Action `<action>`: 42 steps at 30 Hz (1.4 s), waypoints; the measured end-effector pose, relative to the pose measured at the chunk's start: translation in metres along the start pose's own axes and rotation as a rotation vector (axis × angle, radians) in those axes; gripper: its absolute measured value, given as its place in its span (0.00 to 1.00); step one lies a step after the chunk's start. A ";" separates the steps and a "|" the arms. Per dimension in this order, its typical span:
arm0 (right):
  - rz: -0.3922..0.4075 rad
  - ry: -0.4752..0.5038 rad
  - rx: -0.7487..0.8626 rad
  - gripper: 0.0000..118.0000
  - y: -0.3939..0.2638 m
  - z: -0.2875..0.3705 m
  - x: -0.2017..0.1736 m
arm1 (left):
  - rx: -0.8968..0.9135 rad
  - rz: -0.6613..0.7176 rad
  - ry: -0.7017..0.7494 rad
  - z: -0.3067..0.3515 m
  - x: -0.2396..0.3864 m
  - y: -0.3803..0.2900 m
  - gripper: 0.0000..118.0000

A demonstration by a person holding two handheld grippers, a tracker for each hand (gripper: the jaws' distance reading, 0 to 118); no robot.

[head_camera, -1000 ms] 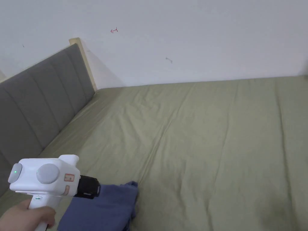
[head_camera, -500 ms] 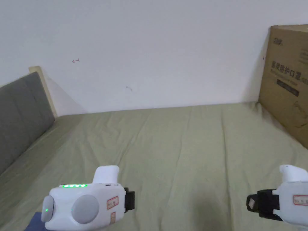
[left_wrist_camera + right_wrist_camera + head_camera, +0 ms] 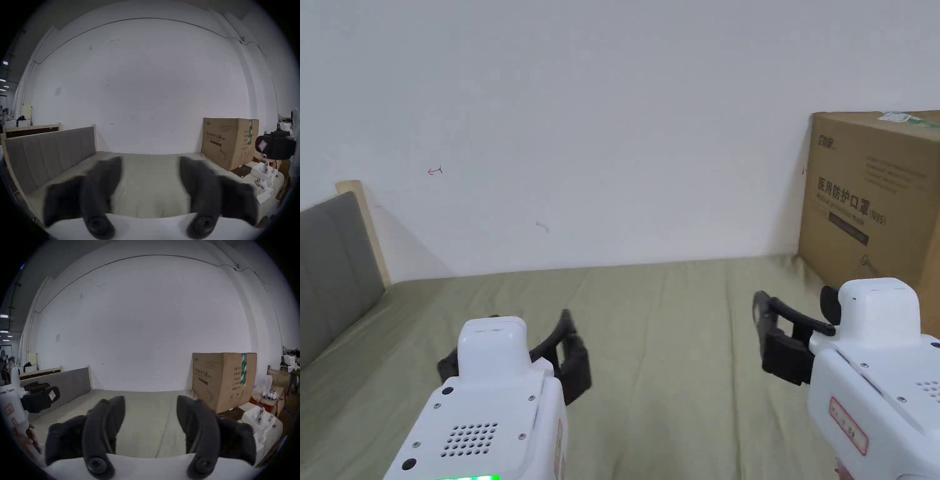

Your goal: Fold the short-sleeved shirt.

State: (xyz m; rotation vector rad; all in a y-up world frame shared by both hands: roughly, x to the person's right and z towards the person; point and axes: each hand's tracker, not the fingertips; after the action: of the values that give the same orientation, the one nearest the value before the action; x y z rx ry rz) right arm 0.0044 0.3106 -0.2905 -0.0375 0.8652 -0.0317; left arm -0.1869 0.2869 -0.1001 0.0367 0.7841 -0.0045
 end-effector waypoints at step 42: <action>0.063 -0.111 -0.013 1.00 -0.017 -0.001 0.000 | -0.074 -0.049 -0.006 0.003 -0.013 -0.011 0.91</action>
State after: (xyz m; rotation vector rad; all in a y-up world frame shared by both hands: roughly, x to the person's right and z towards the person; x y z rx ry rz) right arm 0.0030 0.2937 -0.2904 -0.0236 0.7551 0.0343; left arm -0.1943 0.2758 -0.0890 -0.0529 0.7780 -0.0222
